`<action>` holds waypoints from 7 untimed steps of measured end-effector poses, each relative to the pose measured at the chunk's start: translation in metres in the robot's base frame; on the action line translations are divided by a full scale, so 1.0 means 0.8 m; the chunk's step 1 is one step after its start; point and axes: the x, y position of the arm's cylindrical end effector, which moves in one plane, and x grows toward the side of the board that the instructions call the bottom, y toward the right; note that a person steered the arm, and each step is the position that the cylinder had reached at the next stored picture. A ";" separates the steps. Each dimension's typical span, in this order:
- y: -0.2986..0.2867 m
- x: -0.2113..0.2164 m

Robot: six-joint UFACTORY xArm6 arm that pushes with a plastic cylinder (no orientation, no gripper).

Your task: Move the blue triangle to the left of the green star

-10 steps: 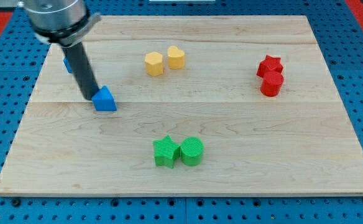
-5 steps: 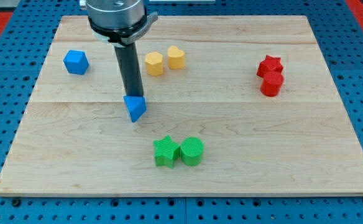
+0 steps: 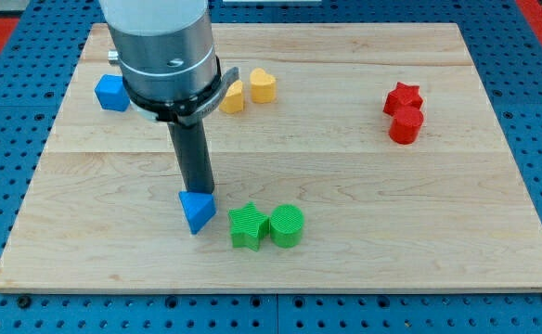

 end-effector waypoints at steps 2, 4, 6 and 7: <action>0.000 0.025; -0.013 -0.019; -0.084 0.031; -0.052 0.052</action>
